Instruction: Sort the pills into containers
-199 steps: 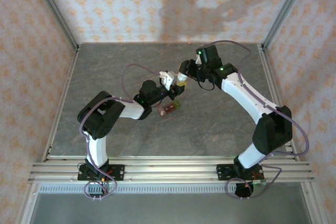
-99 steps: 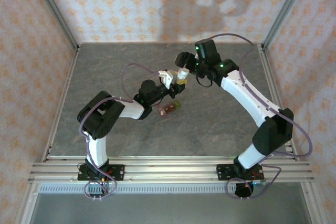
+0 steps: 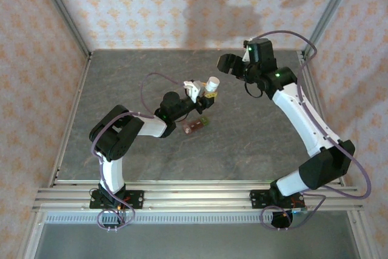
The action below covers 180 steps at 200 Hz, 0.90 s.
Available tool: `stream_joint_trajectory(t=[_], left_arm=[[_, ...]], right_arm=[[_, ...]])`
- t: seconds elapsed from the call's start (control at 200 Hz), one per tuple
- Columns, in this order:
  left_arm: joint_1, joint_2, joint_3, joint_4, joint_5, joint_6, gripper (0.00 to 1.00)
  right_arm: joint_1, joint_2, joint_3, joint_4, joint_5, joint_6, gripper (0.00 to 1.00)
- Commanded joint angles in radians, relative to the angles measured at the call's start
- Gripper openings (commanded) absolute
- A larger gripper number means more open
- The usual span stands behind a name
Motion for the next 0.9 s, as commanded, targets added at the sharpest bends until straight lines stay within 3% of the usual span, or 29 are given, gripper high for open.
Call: stream_joint_trajectory(t=[0.0, 0.255, 0.896], left_arm=[[-0.002, -0.023, 0.035, 0.060, 0.038, -0.022, 0.00], [-0.001, -0.022, 0.039, 0.058, 0.048, -0.031, 0.00], [-0.001, -0.023, 0.041, 0.055, 0.055, -0.038, 0.00]], right_arm=[[-0.004, 0.019, 0.010, -0.024, -0.168, -0.200, 0.83], [-0.004, 0.061, 0.036, -0.065, -0.296, -0.283, 0.79], [-0.002, 0.135, 0.049, -0.075, -0.295, -0.267, 0.64]])
